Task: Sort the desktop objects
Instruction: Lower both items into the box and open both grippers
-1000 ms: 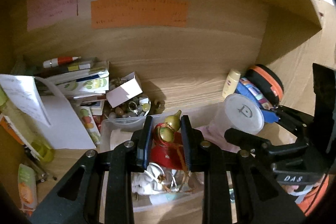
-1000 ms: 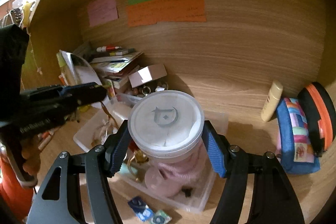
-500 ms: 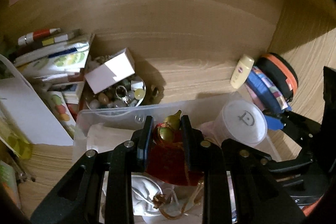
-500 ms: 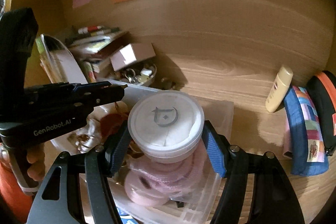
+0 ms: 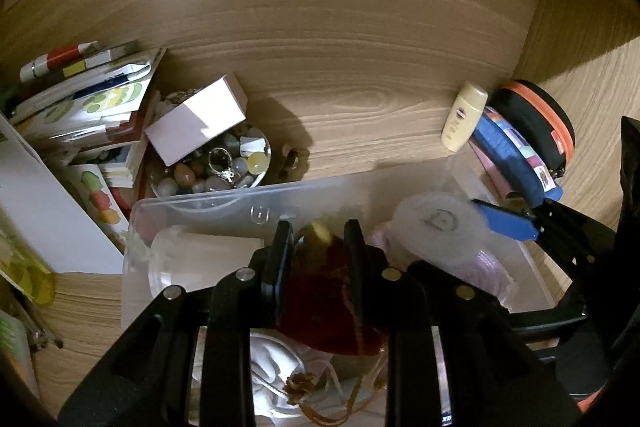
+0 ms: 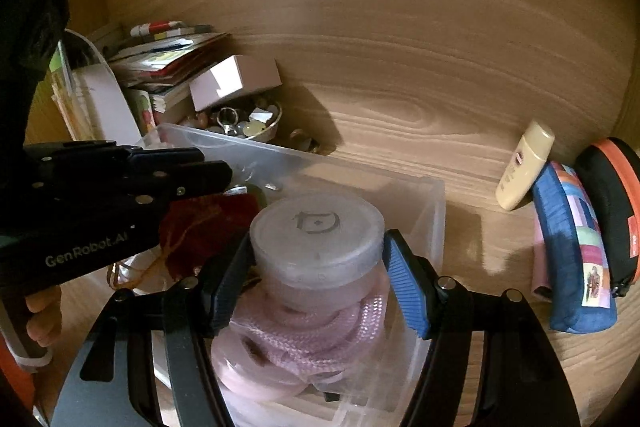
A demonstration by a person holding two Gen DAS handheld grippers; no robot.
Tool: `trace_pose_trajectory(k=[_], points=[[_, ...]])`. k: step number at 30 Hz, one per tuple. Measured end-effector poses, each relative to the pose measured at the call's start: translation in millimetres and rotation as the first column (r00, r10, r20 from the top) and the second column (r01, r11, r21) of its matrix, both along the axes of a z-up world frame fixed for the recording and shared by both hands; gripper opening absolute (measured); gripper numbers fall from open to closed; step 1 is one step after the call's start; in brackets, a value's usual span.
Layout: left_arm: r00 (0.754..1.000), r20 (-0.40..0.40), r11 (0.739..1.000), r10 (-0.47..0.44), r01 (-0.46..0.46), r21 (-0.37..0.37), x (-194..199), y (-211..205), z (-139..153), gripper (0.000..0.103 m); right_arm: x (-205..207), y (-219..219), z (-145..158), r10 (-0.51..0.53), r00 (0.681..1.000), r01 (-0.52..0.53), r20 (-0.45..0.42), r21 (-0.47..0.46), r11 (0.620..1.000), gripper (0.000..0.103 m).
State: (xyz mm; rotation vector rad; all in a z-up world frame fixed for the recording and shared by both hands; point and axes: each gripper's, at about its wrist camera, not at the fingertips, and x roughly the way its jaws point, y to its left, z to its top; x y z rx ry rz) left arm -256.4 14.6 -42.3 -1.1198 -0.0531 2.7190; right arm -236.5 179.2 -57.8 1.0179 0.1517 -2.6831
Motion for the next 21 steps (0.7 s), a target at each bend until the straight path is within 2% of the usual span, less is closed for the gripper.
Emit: trace_pose_trajectory(k=[5, 9, 17, 21], points=[[1.000, -0.008, 1.000, -0.005, 0.005, -0.017, 2.0, 2.7, 0.0, 0.027, 2.6, -2.6, 0.7, 0.000, 1.000, 0.001, -0.019, 0.016, 1.000, 0.063], [1.000, -0.013, 1.000, 0.002, -0.002, -0.007, 3.2, -0.3, 1.4, 0.037, 4.0, -4.1, 1.1, -0.004, 1.000, 0.005, -0.025, 0.026, 1.000, 0.069], [0.999, -0.041, 1.000, 0.001, 0.000, 0.028, 10.9, -8.3, 11.6, 0.044, 11.0, -5.3, 9.0, 0.015, 0.998, -0.014, -0.064, 0.016, 1.000, 0.072], [0.997, -0.071, 0.999, 0.019, -0.016, 0.043, 18.1, -14.7, 22.4, 0.049, 11.3, -1.1, 14.9, 0.004, 0.998, -0.004, -0.063, 0.009, 1.000, 0.084]])
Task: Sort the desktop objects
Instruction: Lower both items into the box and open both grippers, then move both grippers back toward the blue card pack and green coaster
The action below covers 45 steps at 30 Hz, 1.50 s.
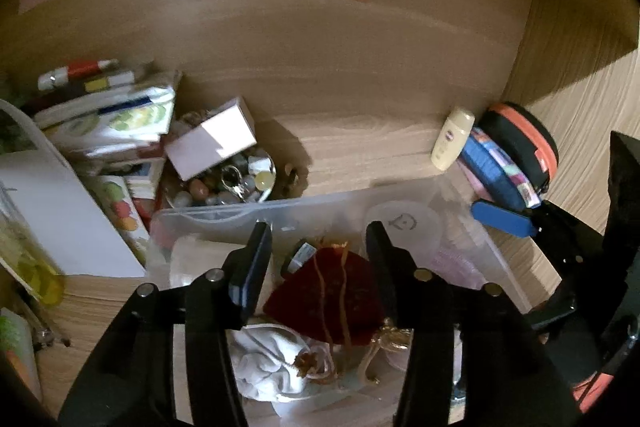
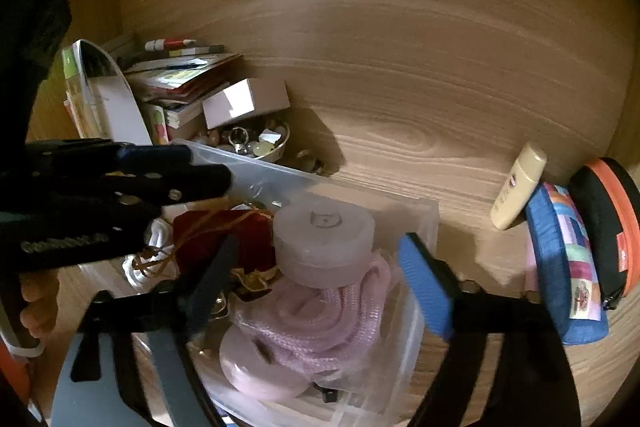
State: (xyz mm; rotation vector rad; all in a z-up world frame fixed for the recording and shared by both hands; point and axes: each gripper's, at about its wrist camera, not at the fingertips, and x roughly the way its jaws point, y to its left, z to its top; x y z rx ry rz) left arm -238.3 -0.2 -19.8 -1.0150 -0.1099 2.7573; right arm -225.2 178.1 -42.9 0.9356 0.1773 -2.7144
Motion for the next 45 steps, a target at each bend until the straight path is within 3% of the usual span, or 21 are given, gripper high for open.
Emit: trace_pose_trajectory(k=[3, 10, 14, 21, 28, 32, 39, 41, 45], points=[[0.999, -0.025, 1.000, 0.019, -0.019, -0.014, 7.9, -3.6, 8.3, 0.051, 3.2, 3.1, 8.5, -0.024, 1.000, 0.024, -0.005, 0.002, 1.000, 0.084], [0.994, -0.093, 0.998, 0.055, -0.057, -0.016, 41.2, -20.2, 22.7, 0.075, 27.6, 4.6, 23.5, -0.068, 0.998, 0.068, 0.016, -0.006, 0.998, 0.084], [0.994, -0.089, 0.998, 0.064, -0.066, -0.017, 55.8, -29.2, 20.4, 0.077, 45.5, 2.7, 26.9, -0.101, 0.995, 0.101, 0.020, -0.005, 0.995, 0.084], [0.996, -0.082, 0.998, 0.029, -0.033, -0.057, 86.8, -38.4, 9.6, 0.089, 84.5, -1.2, 30.0, -0.140, 0.990, 0.140, 0.004, -0.005, 0.990, 0.084], [0.999, -0.052, 0.996, -0.002, -0.003, -0.090, 110.7, -35.8, -13.4, 0.090, 109.4, -2.9, 1.1, -0.165, 0.984, 0.162, 0.061, 0.051, 0.985, 0.084], [0.999, 0.001, 0.996, -0.054, 0.054, -0.064, 117.8, -33.2, -29.0, 0.090, 115.8, -5.6, -20.0, -0.165, 0.982, 0.156, 0.089, 0.100, 0.983, 0.084], [0.994, 0.073, 0.992, -0.080, 0.087, -0.094, 122.7, -20.9, -50.2, 0.090, 121.5, -8.2, -45.6, -0.056, 0.986, 0.041, 0.156, 0.095, 0.995, 0.082], [0.993, 0.084, 0.991, -0.080, 0.088, -0.102, 123.2, -16.5, -55.5, 0.090, 118.1, -5.4, -53.0, -0.042, 0.982, 0.026, 0.186, 0.088, 0.996, 0.079], [0.990, 0.110, 0.990, -0.085, 0.097, -0.107, 123.5, -8.5, -63.3, 0.090, 108.3, -1.0, -61.5, -0.010, 0.973, -0.005, 0.232, 0.061, 0.998, 0.064]])
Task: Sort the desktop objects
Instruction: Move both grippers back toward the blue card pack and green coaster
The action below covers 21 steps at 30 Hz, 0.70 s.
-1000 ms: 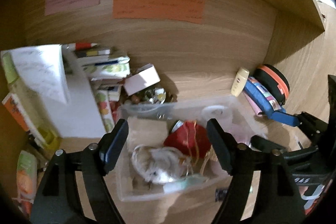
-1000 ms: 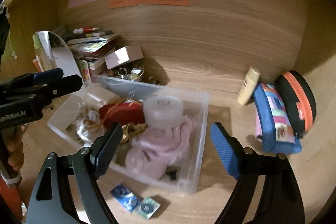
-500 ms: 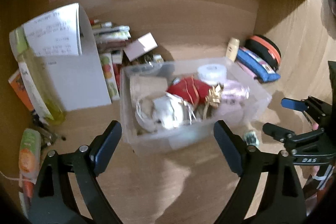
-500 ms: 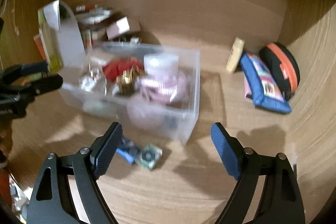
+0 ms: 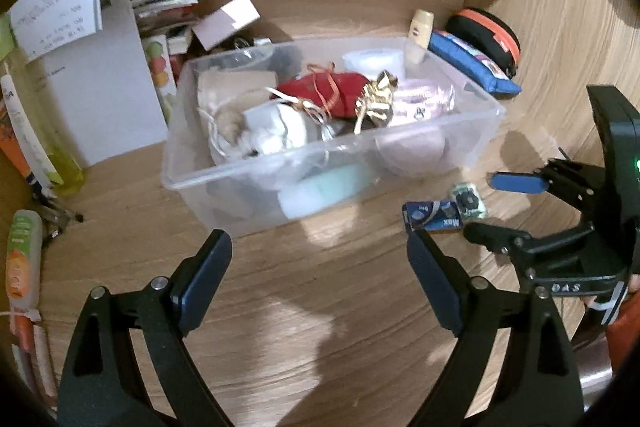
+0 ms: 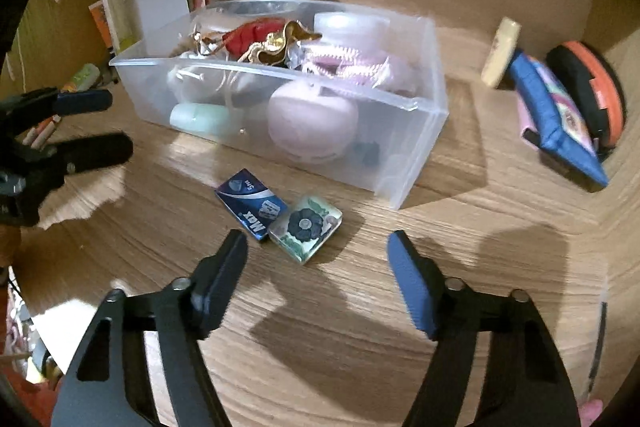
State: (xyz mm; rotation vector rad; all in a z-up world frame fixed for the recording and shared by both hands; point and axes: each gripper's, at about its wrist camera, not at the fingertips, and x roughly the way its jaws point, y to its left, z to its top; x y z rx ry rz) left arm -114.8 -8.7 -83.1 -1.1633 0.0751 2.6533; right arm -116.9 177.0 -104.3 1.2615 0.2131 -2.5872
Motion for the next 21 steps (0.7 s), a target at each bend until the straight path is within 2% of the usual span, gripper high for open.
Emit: trace_pose_trajectory(k=[1, 3, 12, 14, 16, 17, 21], points=[[1.000, 0.003, 1.000, 0.000, 0.000, -0.007, 0.2, 2.2, -1.4, 0.090, -2.1, -0.3, -1.3, 0.011, 1.000, -0.011, 0.006, -0.002, 1.000, 0.059], [1.000, 0.010, 1.000, -0.003, 0.003, -0.019, 0.6, 6.7, -3.5, 0.090, -4.2, -0.5, -3.3, 0.032, 0.999, -0.032, 0.014, -0.005, 0.999, 0.056], [0.999, 0.047, 0.998, -0.027, 0.030, -0.060, -4.7, 30.4, -11.9, 0.090, -13.2, -5.3, -5.8, 0.118, 0.993, -0.118, 0.005, 0.008, 0.993, 0.056], [0.998, 0.057, 0.997, -0.026, 0.030, -0.066, -8.5, 35.9, -13.7, 0.090, -14.1, -5.9, -6.0, 0.144, 0.990, -0.143, 0.011, -0.010, 0.990, 0.051], [0.997, 0.070, 0.997, -0.027, 0.032, -0.066, -12.4, 41.9, -15.3, 0.090, -12.6, -6.4, -5.5, 0.159, 0.987, -0.159, 0.007, -0.014, 0.987, 0.040], [0.997, 0.075, 0.997, -0.030, 0.035, -0.067, -13.9, 44.5, -15.8, 0.090, -11.8, -6.1, -5.1, 0.162, 0.987, -0.162, 0.006, -0.015, 0.987, 0.038], [0.996, 0.078, 0.995, -0.036, 0.042, -0.086, -18.4, 57.8, -17.4, 0.090, -8.9, -0.9, -4.5, 0.152, 0.988, -0.151, 0.007, -0.026, 0.988, 0.038]])
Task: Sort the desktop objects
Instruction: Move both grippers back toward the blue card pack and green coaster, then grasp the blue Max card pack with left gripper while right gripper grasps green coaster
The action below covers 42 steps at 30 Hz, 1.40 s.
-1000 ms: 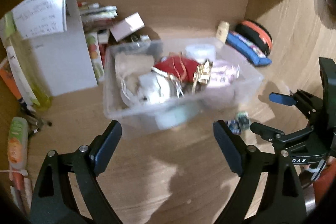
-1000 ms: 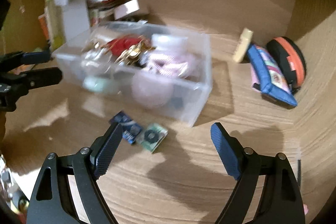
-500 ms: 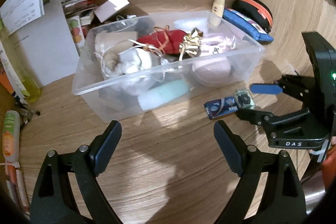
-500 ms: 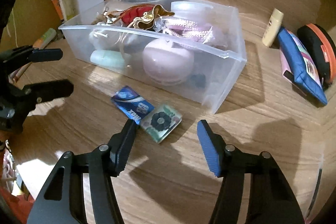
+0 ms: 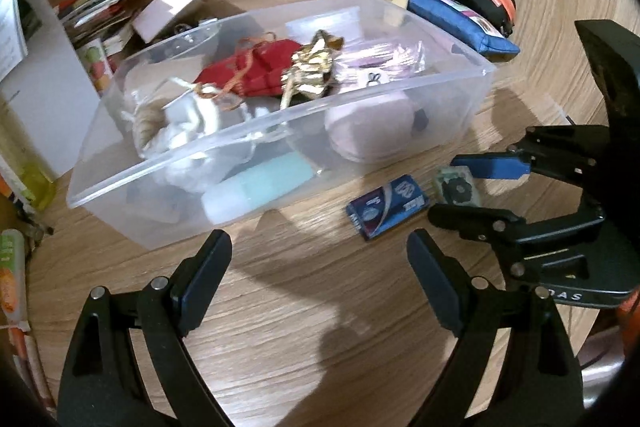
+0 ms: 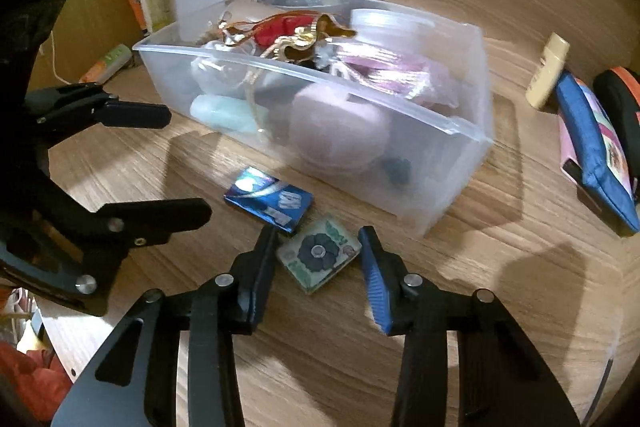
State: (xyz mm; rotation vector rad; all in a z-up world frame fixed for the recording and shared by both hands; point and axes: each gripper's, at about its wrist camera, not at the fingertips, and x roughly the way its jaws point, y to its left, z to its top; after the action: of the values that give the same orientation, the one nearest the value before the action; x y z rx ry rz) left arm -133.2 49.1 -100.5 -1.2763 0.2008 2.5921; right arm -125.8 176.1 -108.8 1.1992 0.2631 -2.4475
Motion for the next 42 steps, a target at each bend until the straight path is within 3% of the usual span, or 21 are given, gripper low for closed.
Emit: trace_pose_trajectory(k=[13, 24, 33, 42], points=[[0.999, 0.028, 0.998, 0.017, -0.016, -0.056, -18.0, 42.7, -12.7, 0.088, 12.8, 55.4, 20.2, -0.073, 0.996, 0.068, -0.048, -0.098, 0.993, 0.038], [0.999, 0.033, 1.000, 0.026, -0.026, 0.004, -18.3, 41.4, -12.5, 0.053, 19.9, 63.1, 28.6, -0.053, 0.996, 0.043, -0.076, -0.128, 0.991, 0.038], [0.999, 0.018, 0.999, 0.041, -0.042, 0.026, -13.8, 36.4, -11.2, 0.052, 21.4, 62.0, 28.8, -0.060, 0.996, 0.049, -0.072, -0.146, 0.988, 0.038], [0.995, -0.080, 0.995, 0.062, -0.056, 0.080, 8.5, 18.4, 18.0, 0.052, 27.5, 55.9, 43.1, -0.076, 0.992, 0.061, -0.104, -0.144, 0.988, 0.038]])
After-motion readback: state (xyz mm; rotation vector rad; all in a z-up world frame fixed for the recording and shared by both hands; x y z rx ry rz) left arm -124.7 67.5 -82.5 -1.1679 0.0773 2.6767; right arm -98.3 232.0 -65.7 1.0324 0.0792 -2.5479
